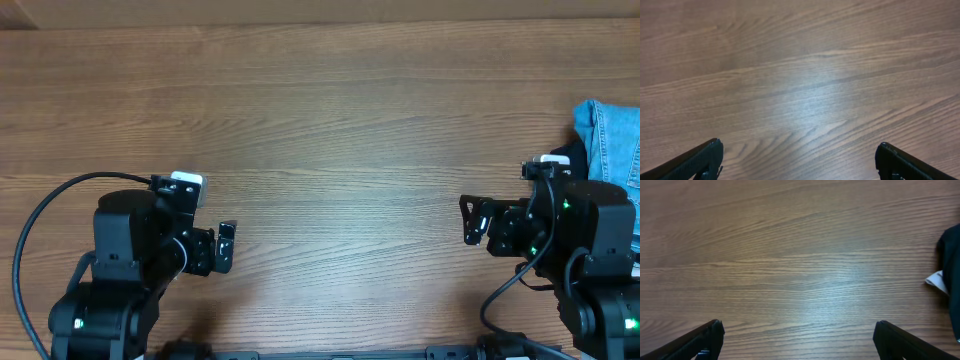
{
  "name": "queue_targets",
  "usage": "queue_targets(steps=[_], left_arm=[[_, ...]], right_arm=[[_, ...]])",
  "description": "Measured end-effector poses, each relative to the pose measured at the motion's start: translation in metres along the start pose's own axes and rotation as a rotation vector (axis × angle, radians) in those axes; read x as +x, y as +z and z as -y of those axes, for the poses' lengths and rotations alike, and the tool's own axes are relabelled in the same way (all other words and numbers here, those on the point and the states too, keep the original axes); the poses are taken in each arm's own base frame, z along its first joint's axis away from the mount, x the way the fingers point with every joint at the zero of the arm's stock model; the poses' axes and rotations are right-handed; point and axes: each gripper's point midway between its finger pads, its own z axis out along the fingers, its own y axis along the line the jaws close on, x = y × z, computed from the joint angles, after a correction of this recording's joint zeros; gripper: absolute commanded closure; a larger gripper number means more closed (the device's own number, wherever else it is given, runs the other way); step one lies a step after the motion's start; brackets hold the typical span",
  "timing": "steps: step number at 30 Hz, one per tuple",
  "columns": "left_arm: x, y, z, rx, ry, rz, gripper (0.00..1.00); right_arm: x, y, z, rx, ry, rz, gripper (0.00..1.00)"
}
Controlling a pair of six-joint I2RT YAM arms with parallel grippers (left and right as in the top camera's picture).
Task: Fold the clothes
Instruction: 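Release the jeans and withdraw the right gripper from the pile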
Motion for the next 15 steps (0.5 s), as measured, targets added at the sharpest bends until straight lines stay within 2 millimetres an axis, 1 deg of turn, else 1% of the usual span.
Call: queue_targets(steps=[5,7,9,11,13,15], left_arm=[[0.002,0.009,-0.001,0.002,-0.003,-0.038,0.00],[0.003,0.014,-0.002,0.004,-0.006,-0.062,0.00],[0.004,0.016,-0.002,0.004,-0.008,-0.073,0.00],[0.005,0.021,-0.002,0.005,-0.010,-0.091,0.00],[0.006,0.024,-0.003,0.006,-0.012,-0.108,0.00],[0.007,0.027,-0.003,0.007,-0.014,-0.122,0.00]], right_arm=[[0.002,0.002,0.003,0.015,0.003,-0.015,0.00],[0.012,0.002,0.004,0.021,0.009,-0.054,0.00],[0.016,0.002,0.005,0.024,0.011,-0.070,0.00],[0.017,0.002,0.005,0.025,0.011,-0.073,0.00],[0.022,0.001,0.006,0.029,0.015,-0.096,0.00],[0.021,0.002,0.006,0.027,0.014,-0.089,0.00]])
